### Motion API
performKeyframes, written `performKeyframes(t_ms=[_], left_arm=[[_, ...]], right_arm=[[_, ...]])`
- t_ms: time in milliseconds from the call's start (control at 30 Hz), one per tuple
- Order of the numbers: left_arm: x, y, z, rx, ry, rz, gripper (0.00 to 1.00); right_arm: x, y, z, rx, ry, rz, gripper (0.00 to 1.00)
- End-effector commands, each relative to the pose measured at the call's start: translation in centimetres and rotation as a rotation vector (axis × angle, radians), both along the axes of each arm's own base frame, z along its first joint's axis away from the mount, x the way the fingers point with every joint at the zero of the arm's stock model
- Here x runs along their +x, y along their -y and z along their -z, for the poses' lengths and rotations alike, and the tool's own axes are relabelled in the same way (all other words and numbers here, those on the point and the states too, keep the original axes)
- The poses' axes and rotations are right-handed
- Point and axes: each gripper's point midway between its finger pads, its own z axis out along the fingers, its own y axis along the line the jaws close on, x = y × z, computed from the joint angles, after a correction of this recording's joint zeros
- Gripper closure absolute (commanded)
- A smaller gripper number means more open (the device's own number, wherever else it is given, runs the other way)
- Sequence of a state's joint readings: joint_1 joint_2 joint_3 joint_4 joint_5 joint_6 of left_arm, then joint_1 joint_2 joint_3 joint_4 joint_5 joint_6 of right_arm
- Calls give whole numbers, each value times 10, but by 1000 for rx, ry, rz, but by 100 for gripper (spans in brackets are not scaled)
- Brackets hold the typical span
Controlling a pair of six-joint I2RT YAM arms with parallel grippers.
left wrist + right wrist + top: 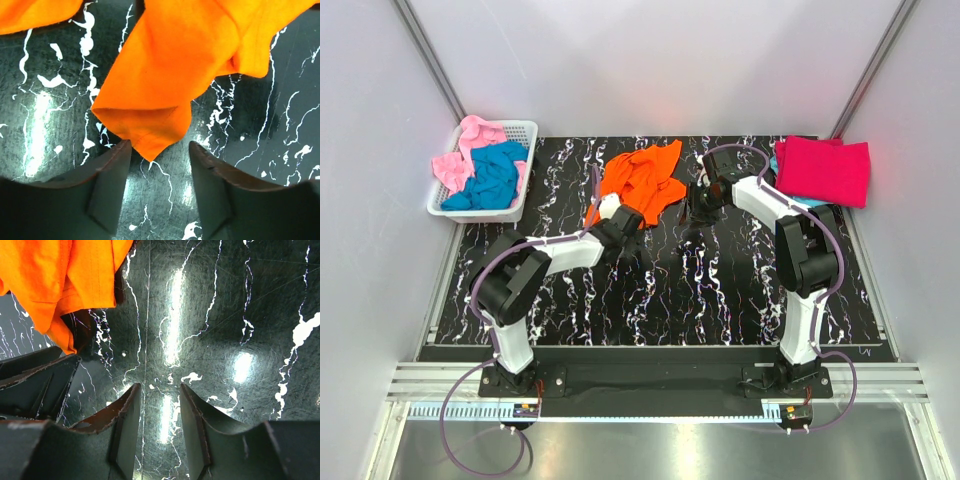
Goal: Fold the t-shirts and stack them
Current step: Flatten the tshirt out
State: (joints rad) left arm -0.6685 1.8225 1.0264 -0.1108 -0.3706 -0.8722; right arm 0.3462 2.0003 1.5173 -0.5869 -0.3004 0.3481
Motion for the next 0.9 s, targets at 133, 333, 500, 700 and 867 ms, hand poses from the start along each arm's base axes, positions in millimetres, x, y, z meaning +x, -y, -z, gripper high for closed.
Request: performKeyframes(t_ms=[133,333,500,700,867], left_arm=[[-6,1,8,29,-67,30,40],[-8,-11,13,86,-94,-21,56],[-12,-16,21,120,-128,-33,55],[-15,-22,23,149,-146,-47,55],[-20,-31,22,179,-156,-71,68]], right_arm=[[9,-3,-29,26,86,4,56],[10,-4,-30,30,93,4,56],[10,-4,-33,37,97,6,57],[11,-5,-36,39,106,8,57],[11,-6,-37,46,108,12,57]])
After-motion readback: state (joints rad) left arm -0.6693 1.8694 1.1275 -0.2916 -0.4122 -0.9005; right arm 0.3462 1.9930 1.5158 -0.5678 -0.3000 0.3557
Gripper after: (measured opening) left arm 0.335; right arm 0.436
